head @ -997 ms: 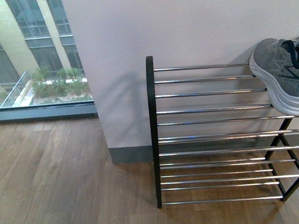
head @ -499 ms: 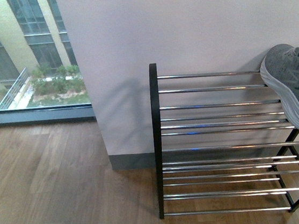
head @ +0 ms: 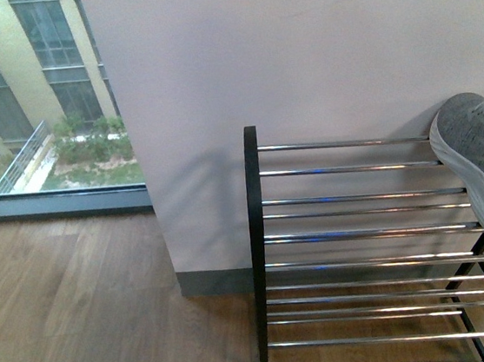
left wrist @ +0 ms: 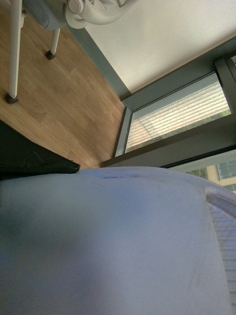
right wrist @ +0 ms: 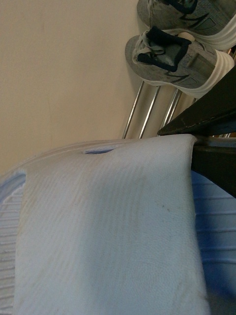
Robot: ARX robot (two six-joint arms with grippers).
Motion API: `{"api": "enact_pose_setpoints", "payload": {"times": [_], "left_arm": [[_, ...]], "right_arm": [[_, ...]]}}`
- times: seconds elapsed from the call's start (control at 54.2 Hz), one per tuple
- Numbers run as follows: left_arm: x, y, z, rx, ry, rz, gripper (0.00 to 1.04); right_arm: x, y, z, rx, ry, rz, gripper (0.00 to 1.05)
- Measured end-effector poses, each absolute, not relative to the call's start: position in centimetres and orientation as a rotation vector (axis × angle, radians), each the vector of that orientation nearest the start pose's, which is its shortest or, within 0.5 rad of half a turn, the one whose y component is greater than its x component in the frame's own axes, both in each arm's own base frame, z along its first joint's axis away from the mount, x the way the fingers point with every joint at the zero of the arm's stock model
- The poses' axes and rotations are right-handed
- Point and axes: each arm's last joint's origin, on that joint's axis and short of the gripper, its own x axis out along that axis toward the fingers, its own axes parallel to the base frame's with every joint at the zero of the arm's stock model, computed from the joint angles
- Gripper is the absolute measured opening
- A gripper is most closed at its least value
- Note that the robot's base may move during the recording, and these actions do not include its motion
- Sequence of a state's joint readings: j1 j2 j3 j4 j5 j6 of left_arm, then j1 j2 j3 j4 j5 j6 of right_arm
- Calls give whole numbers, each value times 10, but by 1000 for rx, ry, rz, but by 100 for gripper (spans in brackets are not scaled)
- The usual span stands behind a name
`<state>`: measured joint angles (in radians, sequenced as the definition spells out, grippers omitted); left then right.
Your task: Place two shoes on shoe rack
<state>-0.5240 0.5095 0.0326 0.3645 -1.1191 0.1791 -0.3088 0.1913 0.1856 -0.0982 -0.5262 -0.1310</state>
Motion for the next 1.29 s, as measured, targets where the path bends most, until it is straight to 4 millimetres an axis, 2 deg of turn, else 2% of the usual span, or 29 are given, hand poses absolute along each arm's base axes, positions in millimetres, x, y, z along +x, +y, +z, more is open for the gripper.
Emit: {"api": "enact_pose_setpoints", "payload": {"times": [0.129, 0.295, 0.462, 0.609, 0.739, 0.849, 1.034, 1.163, 1.292], "left_arm": [[112, -35, 164, 257, 131, 586, 2], [112, -35, 164, 257, 131, 586, 2], [112, -35, 164, 257, 131, 587, 2], [112, -35, 164, 257, 131, 587, 2], [112, -35, 164, 257, 131, 587, 2], [112, -35, 164, 257, 131, 587, 2], [112, -35, 164, 257, 131, 587, 2], [112, -35, 164, 257, 131, 587, 2], [112, -35, 164, 257, 131, 587, 2]], "right_arm": [[98, -18, 203, 2, 28, 269, 1], [99, -29, 197, 121, 100, 197, 1], [108, -35, 207, 125, 120, 173, 1], [127, -36, 219, 61, 121, 151, 1], [150, -34, 217, 24, 155, 145, 1], [175, -24, 206, 10, 221, 152, 1], [225, 6, 197, -22, 253, 164, 1], [259, 31, 183, -38, 305, 194, 1], [292, 47, 164, -75, 360, 188, 1]]}}
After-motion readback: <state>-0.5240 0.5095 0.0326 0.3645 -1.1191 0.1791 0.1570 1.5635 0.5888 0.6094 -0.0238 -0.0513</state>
